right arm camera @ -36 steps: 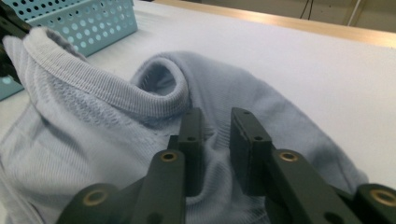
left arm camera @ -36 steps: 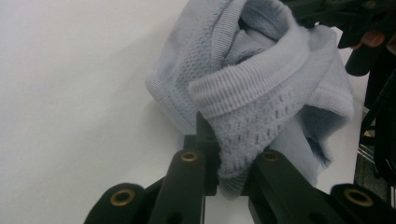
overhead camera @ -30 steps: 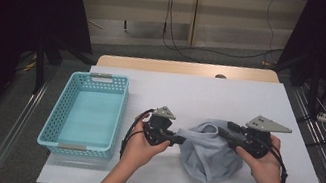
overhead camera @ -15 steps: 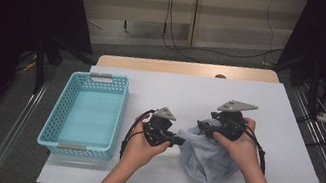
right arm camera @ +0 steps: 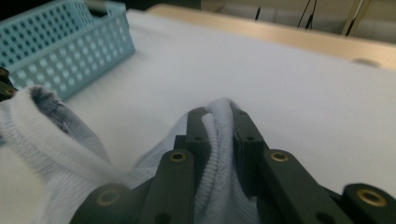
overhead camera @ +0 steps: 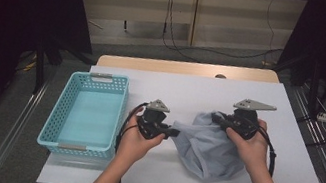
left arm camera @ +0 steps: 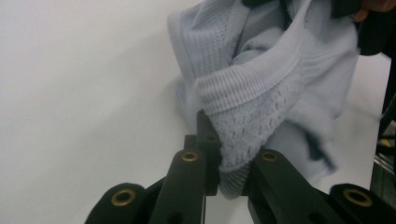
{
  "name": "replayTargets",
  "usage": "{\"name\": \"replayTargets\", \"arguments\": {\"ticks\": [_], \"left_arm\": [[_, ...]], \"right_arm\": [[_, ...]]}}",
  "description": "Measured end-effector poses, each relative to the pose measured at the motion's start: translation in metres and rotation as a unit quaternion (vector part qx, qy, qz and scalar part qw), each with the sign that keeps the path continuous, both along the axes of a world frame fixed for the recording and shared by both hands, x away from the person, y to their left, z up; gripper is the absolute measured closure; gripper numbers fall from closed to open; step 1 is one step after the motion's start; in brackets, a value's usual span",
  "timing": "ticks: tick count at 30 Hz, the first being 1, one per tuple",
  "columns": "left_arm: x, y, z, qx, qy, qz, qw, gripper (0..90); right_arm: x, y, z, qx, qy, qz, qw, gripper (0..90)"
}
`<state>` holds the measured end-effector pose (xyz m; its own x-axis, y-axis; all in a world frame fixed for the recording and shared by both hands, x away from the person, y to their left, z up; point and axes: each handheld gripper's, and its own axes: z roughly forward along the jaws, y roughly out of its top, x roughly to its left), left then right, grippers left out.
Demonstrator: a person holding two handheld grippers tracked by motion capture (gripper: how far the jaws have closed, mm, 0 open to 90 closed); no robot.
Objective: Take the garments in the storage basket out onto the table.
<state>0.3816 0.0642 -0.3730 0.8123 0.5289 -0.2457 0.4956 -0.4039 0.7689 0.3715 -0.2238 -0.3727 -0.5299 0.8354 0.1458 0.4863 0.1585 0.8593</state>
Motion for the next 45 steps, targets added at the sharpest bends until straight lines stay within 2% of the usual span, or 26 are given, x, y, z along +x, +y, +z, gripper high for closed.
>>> {"name": "replayTargets", "arguments": {"ticks": [2, 5, 6, 8, 9, 11, 13, 16, 20, 25, 27, 29, 31, 35, 38, 41, 45], "left_arm": [[0.000, 0.006, 0.012, -0.005, -0.019, 0.008, 0.9998, 86.9], [-0.003, 0.011, 0.024, -0.017, -0.041, 0.017, 0.9988, 86.9], [-0.003, 0.012, 0.026, -0.022, -0.043, 0.017, 0.9987, 86.9], [-0.005, 0.011, 0.026, -0.015, -0.050, 0.015, 0.9985, 86.9], [-0.006, 0.009, 0.025, -0.012, -0.047, 0.012, 0.9987, 86.9], [-0.005, 0.006, 0.018, -0.004, -0.041, 0.007, 0.9991, 86.7], [-0.005, 0.002, 0.010, 0.002, -0.032, 0.000, 0.9995, 86.4], [-0.007, -0.007, 0.000, 0.015, -0.024, -0.013, 0.9995, 85.4], [-0.009, -0.017, -0.011, 0.031, -0.015, -0.024, 0.9991, 79.0], [-0.008, -0.017, -0.018, 0.038, -0.007, -0.018, 0.9991, 70.9], [-0.009, -0.018, -0.020, 0.045, -0.008, -0.019, 0.9988, 66.8], [-0.009, -0.018, -0.023, 0.051, -0.012, -0.016, 0.9985, 60.5], [-0.009, -0.017, -0.026, 0.057, -0.015, -0.011, 0.9982, 53.0], [-0.008, -0.016, -0.032, 0.068, -0.008, -0.005, 0.9977, 40.3], [-0.009, -0.017, -0.033, 0.070, -0.008, -0.009, 0.9975, 37.1], [-0.010, -0.017, -0.032, 0.064, -0.011, -0.009, 0.9979, 35.0], [-0.011, -0.012, -0.030, 0.064, -0.013, -0.006, 0.9979, 41.0]], "right_arm": [[-0.002, -0.002, 0.015, 0.014, -0.025, -0.001, 0.9996, 80.4], [-0.007, -0.003, 0.035, 0.038, -0.066, -0.001, 0.9971, 80.0], [-0.009, -0.002, 0.039, 0.043, -0.076, 0.000, 0.9962, 79.7], [-0.013, -0.002, 0.041, 0.043, -0.096, -0.003, 0.9944, 78.8], [-0.015, -0.002, 0.039, 0.042, -0.097, -0.002, 0.9944, 78.6], [-0.020, -0.004, 0.029, 0.045, -0.088, -0.006, 0.9951, 78.5], [-0.025, -0.007, 0.014, 0.039, -0.081, -0.008, 0.9960, 78.5], [-0.033, -0.015, -0.010, 0.045, -0.065, -0.014, 0.9968, 78.7], [-0.043, -0.023, -0.033, 0.022, -0.045, -0.023, 0.9985, 79.0], [-0.048, -0.028, -0.057, 0.003, -0.014, -0.026, 0.9996, 79.1], [-0.048, -0.027, -0.062, -0.008, -0.002, -0.023, 0.9997, 79.1], [-0.048, -0.026, -0.064, -0.013, 0.000, -0.024, 0.9996, 79.1], [-0.047, -0.026, -0.064, -0.013, 0.000, -0.029, 0.9995, 79.0], [-0.047, -0.028, -0.066, -0.002, 0.001, -0.042, 0.9991, 78.9], [-0.046, -0.028, -0.068, 0.010, 0.005, -0.048, 0.9988, 78.5], [-0.044, -0.027, -0.070, 0.017, 0.007, -0.052, 0.9985, 78.2], [-0.044, -0.027, -0.072, 0.019, 0.012, -0.051, 0.9985, 78.1]]}}
